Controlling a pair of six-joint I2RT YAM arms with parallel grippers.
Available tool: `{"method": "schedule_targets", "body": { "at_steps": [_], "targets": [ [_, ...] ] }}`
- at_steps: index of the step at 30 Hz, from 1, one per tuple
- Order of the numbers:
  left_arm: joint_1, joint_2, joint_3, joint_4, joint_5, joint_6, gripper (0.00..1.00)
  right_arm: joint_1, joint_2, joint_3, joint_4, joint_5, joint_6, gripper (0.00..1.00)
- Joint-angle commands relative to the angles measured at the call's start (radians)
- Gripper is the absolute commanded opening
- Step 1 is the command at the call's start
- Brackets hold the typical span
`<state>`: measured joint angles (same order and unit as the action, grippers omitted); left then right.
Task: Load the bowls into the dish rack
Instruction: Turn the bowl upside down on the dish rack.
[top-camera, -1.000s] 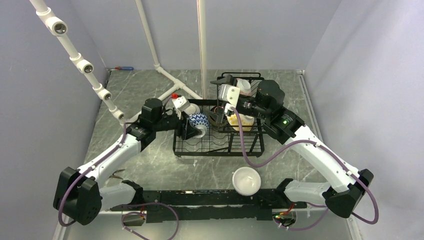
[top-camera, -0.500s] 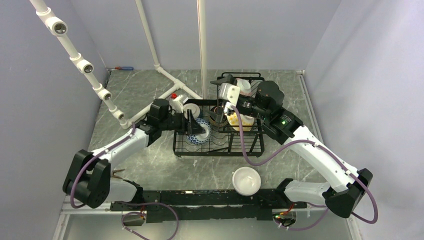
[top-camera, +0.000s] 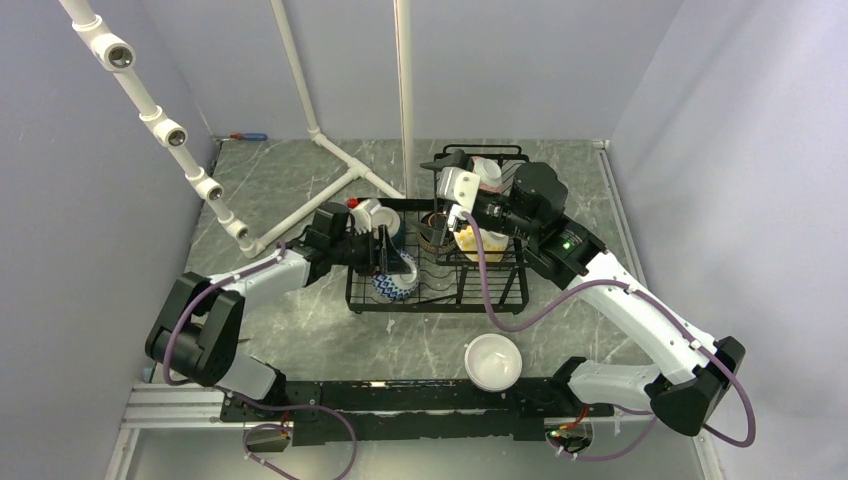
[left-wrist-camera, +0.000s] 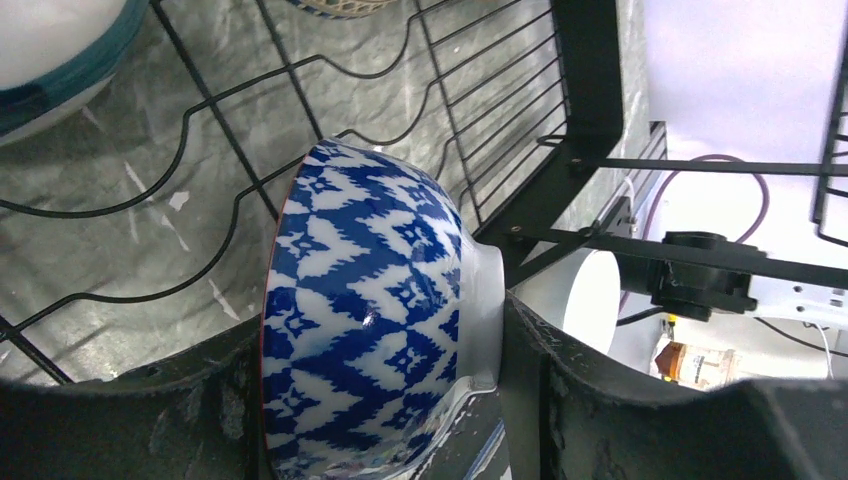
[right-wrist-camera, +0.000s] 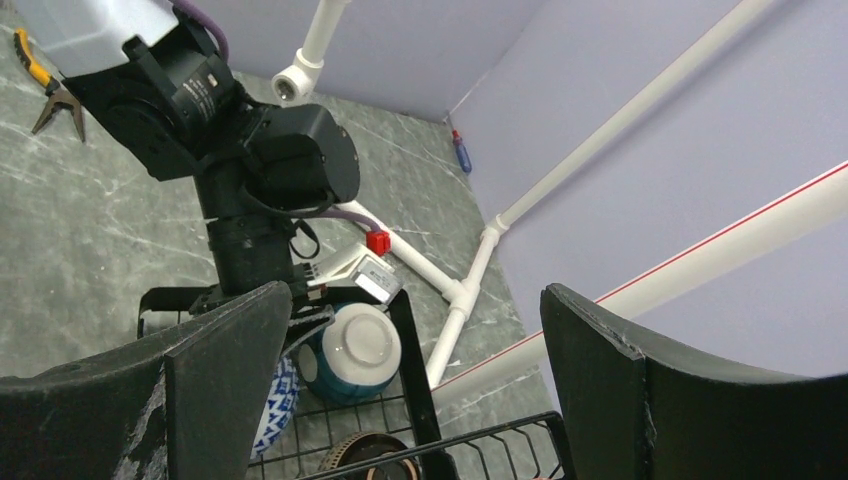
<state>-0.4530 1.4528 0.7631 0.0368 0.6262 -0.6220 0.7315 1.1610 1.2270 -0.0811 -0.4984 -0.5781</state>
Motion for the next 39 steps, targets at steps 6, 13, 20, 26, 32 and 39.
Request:
{"method": "schedule_targets", "body": {
  "at_steps": [6, 13, 20, 26, 32, 39],
  "targets": [
    [0.002, 0.070, 0.088, -0.035, 0.005, 0.087, 0.03, -0.004, -0.020, -0.004, 0.031, 0.001, 0.012, 1.00],
    [-0.004, 0.090, 0.132, -0.172, -0.061, 0.146, 0.26, -0.003, -0.021, -0.006, 0.033, 0.009, 0.011, 1.00],
    [-0.024, 0.085, 0.147, -0.242, -0.136, 0.187, 0.57, -0.004, -0.019, -0.006, 0.032, 0.012, 0.015, 1.00],
    [-0.054, 0.084, 0.180, -0.317, -0.215, 0.227, 0.68, -0.005, -0.023, -0.007, 0.032, 0.011, 0.016, 1.00],
    [-0.056, 0.076, 0.193, -0.347, -0.253, 0.248, 0.94, -0.006, -0.026, -0.010, 0.030, 0.006, 0.014, 1.00],
    [-0.069, 0.057, 0.237, -0.426, -0.325, 0.292, 0.94, -0.006, -0.029, -0.014, 0.029, 0.004, 0.015, 1.00]
  ]
}}
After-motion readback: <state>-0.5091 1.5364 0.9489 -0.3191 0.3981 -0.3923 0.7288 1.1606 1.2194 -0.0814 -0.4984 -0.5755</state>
